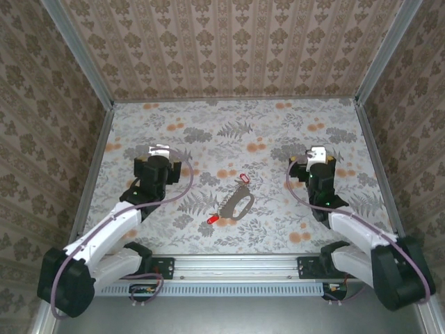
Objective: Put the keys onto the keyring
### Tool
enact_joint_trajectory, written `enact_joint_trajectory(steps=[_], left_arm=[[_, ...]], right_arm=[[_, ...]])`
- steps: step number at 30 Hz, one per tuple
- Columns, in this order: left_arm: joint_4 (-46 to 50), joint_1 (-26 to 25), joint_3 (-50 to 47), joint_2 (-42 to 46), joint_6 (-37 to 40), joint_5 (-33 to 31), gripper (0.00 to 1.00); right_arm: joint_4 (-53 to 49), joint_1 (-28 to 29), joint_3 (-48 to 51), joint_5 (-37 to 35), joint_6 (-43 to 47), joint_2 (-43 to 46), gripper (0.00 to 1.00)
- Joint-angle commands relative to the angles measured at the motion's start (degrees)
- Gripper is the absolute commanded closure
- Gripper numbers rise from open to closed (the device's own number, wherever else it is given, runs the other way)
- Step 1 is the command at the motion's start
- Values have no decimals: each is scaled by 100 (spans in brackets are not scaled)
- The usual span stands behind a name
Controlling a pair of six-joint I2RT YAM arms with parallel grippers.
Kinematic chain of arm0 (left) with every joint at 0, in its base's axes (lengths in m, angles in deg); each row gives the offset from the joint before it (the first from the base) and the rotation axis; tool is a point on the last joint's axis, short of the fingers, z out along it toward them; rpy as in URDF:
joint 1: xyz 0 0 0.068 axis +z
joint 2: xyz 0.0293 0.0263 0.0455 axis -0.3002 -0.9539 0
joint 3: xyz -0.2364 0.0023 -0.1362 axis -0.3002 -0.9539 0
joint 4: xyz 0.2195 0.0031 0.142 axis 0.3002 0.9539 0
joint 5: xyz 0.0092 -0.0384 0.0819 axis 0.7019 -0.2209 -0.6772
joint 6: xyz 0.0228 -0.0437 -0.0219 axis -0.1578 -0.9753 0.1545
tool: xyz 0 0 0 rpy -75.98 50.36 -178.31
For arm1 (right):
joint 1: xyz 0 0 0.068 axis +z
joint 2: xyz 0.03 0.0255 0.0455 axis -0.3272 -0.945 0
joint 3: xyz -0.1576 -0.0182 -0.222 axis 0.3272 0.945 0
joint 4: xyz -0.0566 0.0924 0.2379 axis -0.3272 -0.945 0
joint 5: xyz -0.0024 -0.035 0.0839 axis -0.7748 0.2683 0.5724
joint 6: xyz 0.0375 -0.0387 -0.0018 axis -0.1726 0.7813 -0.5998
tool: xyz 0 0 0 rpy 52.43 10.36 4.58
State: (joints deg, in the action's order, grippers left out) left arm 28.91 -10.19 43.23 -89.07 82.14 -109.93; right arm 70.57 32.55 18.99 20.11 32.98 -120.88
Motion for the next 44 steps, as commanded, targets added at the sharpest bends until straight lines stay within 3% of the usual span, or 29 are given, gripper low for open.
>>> enact_joint_trajectory(steps=[1,4,7,11,18,21,23,25,44], left_arm=[[-865,474,-178,-311,100,-382,0],[-1381,942,-135,-826,127,81,0],[-2574,1245,-301,-1350,428,537,0],[-2477,1681,130,-2065,593,783,0],[-4782,2610,-885,-2740,315,2095,0],[-4880,2682,-935,-2830,296,2420,0],[-4992,2670,-949,-2910,357,2473,0],[-4994,2620,-940,-2940,414,2439,0],[-5170,2491,-1007,-2992,482,2185,0]], right_arm=[[1507,-201,166,81,327,-760,0],[2168,-351,51,-58,255,-1553,0],[2026,-572,-257,163,3,-2104,0],[1599,-876,-526,599,-249,-2200,0],[1333,-1020,-643,871,-344,-2223,0],[1458,-1155,-536,1063,-450,-2216,0],[2590,-1161,-116,907,-463,-2513,0],[2013,-1121,-287,762,-520,-2363,0],[2183,-1003,-255,670,-388,-2415,0]])
